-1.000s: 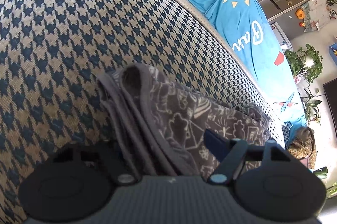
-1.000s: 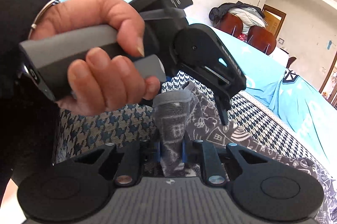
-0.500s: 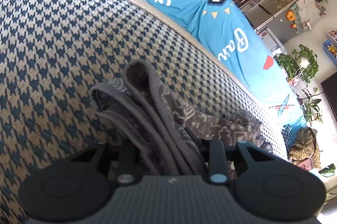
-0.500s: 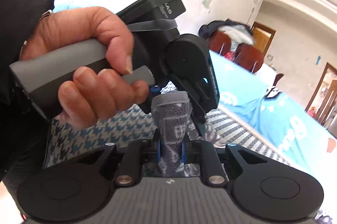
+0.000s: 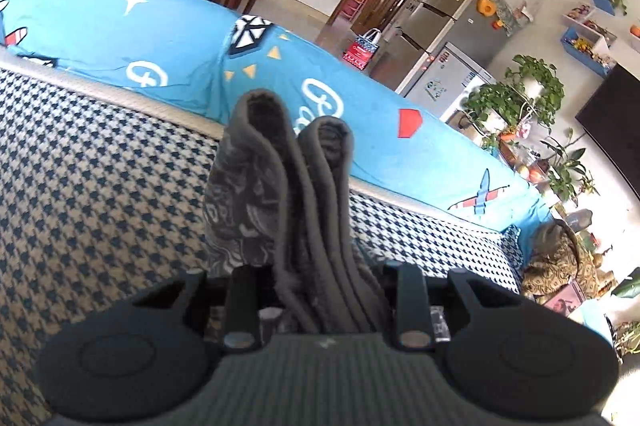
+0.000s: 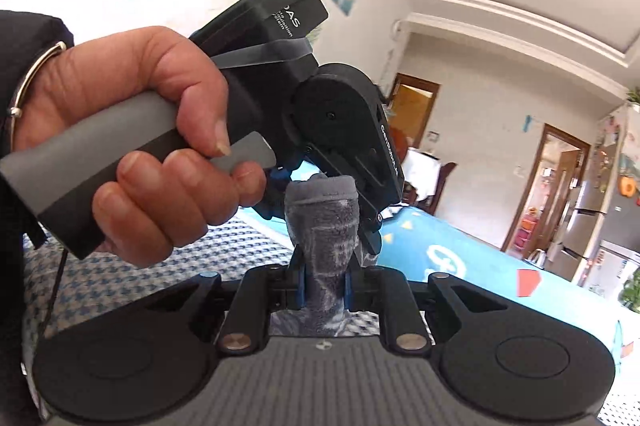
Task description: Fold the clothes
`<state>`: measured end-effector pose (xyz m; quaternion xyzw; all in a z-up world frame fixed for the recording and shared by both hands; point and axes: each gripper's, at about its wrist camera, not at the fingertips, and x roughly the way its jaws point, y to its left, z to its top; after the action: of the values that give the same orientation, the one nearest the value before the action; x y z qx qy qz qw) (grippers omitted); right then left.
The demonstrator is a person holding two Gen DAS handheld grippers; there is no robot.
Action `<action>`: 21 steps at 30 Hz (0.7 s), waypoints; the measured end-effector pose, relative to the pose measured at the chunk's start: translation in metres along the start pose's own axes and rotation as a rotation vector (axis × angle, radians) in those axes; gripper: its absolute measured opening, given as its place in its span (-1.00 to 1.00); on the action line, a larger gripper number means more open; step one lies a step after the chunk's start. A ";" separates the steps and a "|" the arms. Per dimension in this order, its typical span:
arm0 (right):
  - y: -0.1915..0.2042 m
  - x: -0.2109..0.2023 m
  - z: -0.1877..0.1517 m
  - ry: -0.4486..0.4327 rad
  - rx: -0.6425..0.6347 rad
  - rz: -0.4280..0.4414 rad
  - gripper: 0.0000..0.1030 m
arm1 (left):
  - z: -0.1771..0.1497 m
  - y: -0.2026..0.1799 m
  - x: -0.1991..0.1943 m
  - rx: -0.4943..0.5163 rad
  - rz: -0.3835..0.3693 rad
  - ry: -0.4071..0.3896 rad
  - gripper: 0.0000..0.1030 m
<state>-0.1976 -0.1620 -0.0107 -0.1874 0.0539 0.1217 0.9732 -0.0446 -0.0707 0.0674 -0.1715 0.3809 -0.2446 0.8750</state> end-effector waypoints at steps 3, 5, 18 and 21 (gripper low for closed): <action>-0.032 -0.006 -0.009 0.012 0.038 -0.048 -0.68 | 0.000 -0.041 0.023 0.053 -0.013 0.021 -0.47; -0.049 -0.009 -0.018 0.028 0.061 -0.078 -0.68 | -0.003 -0.063 0.042 0.090 -0.023 0.039 -0.47; -0.127 -0.010 -0.077 0.344 0.405 -0.223 -0.66 | -0.057 -0.106 0.182 0.189 -0.042 0.203 -0.39; -0.142 -0.018 -0.083 0.424 0.459 -0.250 -0.56 | -0.065 -0.103 0.200 0.189 -0.048 0.220 -0.24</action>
<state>-0.1831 -0.3247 -0.0346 0.0105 0.2578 -0.0556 0.9645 -0.0061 -0.2747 -0.0414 -0.0697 0.4457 -0.3176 0.8340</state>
